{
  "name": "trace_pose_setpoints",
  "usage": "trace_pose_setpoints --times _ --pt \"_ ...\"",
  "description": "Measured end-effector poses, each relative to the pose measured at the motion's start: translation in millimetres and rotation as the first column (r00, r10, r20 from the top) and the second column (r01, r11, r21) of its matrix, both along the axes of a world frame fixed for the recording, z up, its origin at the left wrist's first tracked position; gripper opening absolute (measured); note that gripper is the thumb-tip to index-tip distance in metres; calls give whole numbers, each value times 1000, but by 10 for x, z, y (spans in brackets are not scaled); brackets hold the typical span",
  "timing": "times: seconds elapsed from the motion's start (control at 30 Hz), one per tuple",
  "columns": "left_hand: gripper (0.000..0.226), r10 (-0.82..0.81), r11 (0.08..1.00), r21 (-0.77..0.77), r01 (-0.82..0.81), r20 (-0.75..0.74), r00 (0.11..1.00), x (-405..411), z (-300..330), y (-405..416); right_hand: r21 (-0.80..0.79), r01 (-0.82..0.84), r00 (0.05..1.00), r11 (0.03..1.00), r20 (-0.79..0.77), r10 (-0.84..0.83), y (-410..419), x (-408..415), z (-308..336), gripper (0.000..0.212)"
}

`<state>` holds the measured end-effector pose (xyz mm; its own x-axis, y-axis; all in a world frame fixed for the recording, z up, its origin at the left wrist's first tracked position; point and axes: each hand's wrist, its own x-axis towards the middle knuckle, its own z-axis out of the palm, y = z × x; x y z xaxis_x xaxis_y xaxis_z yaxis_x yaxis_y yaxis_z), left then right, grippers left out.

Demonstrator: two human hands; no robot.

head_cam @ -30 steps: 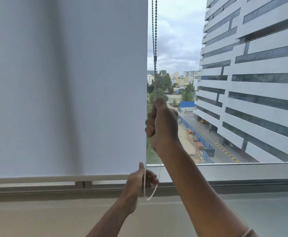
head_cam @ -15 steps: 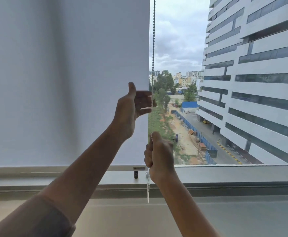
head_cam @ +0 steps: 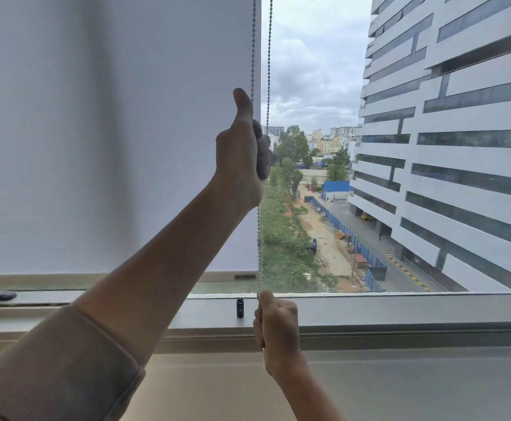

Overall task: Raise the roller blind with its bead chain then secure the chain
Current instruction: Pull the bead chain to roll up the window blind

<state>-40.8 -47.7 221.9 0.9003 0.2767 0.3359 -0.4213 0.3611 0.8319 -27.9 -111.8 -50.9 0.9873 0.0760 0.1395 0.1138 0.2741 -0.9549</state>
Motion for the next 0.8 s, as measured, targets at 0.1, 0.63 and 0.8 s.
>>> trace_pose_setpoints --times 0.1,0.63,0.8 --pt "83 71 997 30 -73 69 995 -18 -201 -97 -28 -25 1000 999 -8 25 -17 18 -133 49" --pt "70 174 983 47 -178 84 981 -91 -1374 -264 -21 -60 997 998 53 61 -243 360 876 33" --pt "65 162 985 63 -163 21 987 -77 -1844 -303 69 -115 982 991 156 103 -273 379 1497 32"
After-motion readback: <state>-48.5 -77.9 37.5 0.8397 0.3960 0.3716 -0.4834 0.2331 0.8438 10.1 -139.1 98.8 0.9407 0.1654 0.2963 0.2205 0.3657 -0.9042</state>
